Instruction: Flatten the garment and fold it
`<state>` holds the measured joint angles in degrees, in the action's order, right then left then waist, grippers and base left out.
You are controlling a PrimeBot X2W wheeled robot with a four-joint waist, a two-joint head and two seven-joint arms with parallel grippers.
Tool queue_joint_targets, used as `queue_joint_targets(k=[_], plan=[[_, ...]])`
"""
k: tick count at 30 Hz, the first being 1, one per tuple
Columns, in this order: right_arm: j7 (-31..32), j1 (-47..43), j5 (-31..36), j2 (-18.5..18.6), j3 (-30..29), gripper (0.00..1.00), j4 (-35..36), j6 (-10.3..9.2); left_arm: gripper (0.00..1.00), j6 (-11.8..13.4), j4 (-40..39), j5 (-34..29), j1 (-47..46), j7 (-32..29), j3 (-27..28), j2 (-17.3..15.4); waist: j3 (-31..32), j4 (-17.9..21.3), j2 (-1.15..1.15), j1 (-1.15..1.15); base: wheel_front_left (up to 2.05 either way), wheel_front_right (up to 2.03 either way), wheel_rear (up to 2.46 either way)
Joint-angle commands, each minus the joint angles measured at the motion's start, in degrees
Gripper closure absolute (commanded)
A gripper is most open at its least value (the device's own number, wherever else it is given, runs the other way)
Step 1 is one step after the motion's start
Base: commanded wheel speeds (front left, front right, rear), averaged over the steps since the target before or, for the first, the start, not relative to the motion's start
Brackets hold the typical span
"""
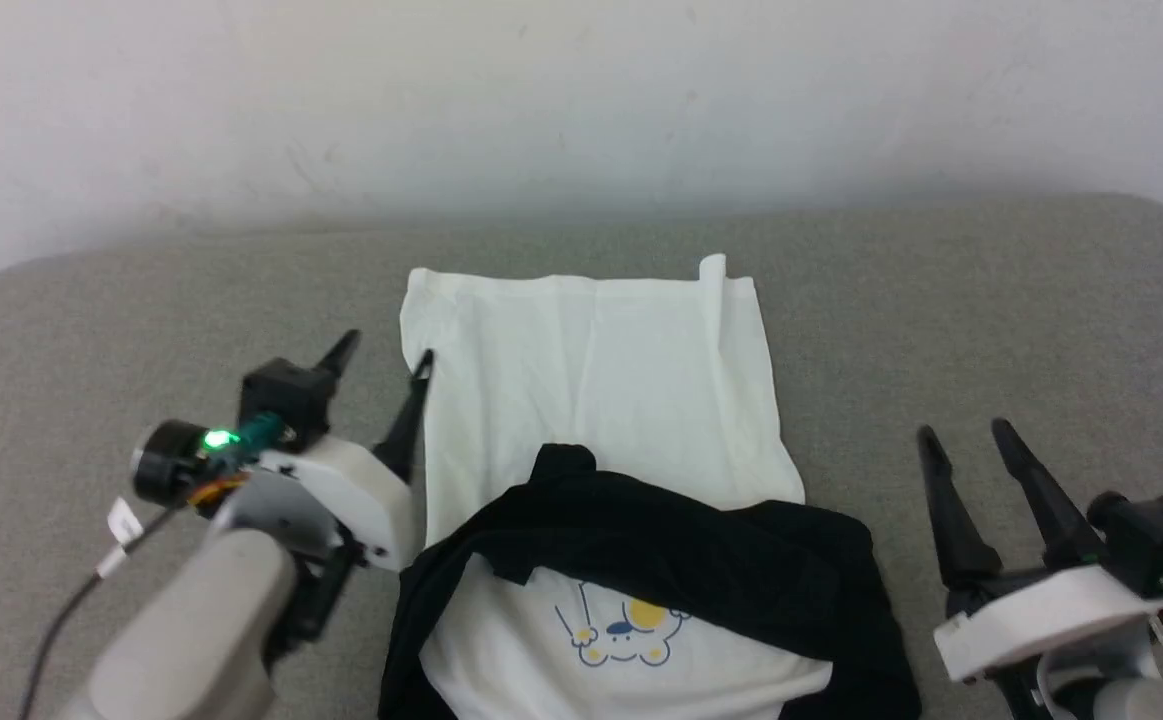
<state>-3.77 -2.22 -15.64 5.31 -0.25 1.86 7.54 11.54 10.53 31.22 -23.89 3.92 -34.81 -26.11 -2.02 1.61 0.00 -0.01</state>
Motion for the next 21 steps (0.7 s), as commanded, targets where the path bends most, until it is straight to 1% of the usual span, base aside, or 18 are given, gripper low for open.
queue_joint_targets(k=[1,3,6,10,12,14,16,19,20,21], plan=[[0.36,1.92,0.07,-0.17,1.11,0.0,0.69,-0.05,0.0,-1.68,1.49,0.1,-2.26,-2.29,0.26,-2.19,-3.42,1.16,0.0,0.01,0.0,0.0,0.0],[0.49,3.19,0.25,-0.12,2.04,0.0,1.25,-0.05,0.0,-4.09,2.96,0.22,-5.54,-6.07,-0.33,-3.92,-5.89,1.76,0.0,0.01,0.0,0.0,0.0],[0.33,5.23,0.29,-0.1,3.19,0.0,2.17,-0.05,0.0,-7.94,5.56,0.96,-11.94,-12.18,-0.97,-5.33,-9.7,2.81,0.0,0.01,0.0,0.0,0.0],[-0.15,7.86,0.27,-0.14,4.83,0.0,3.18,-0.05,0.0,-13.62,10.69,2.96,-21.53,-20.91,-1.4,-6.34,-15.01,4.79,0.0,0.01,0.0,0.0,0.0],[-0.54,8.99,0.27,-0.18,5.45,0.0,3.66,-0.05,0.0,-15.57,13.56,4.47,-25.98,-25.2,-1.36,-6.34,-17.54,5.92,0.0,0.01,0.0,0.0,0.0],[-0.94,9.89,0.22,-0.27,5.89,0.0,3.92,-0.05,0.0,-16.85,16.16,5.97,-29.55,-29.41,-1.6,-6.39,-19.48,7.11,0.0,0.01,0.0,0.0,0.0],[-1.36,10.51,0.15,-0.38,6.14,0.0,4.03,-0.05,0.0,-17.44,18.88,7.7,-32.66,-33.03,-1.23,-6.48,-21.11,8.26,0.0,0.01,0.0,0.0,0.0],[-1.99,10.94,0.11,-0.54,6.07,0.0,4.04,-0.05,0.0,-17.62,23.05,9.98,-35.61,-38.53,-0.72,-6.51,-22.85,9.7,0.0,0.01,0.0,0.0,0.0],[-1.99,10.94,0.11,-0.54,6.07,0.0,4.04,-0.05,0.0,-17.62,23.05,9.98,-35.61,-38.53,-0.72,-6.51,-22.85,9.7,0.0,0.01,0.0,0.0,0.0],[-2.41,11.02,0.05,-0.66,5.79,0.0,4.08,-0.05,0.0,-17.42,25.52,10.91,-36.8,-41.12,-0.5,-6.57,-23.72,10.4,0.0,0.01,0.0,0.0,0.0]])
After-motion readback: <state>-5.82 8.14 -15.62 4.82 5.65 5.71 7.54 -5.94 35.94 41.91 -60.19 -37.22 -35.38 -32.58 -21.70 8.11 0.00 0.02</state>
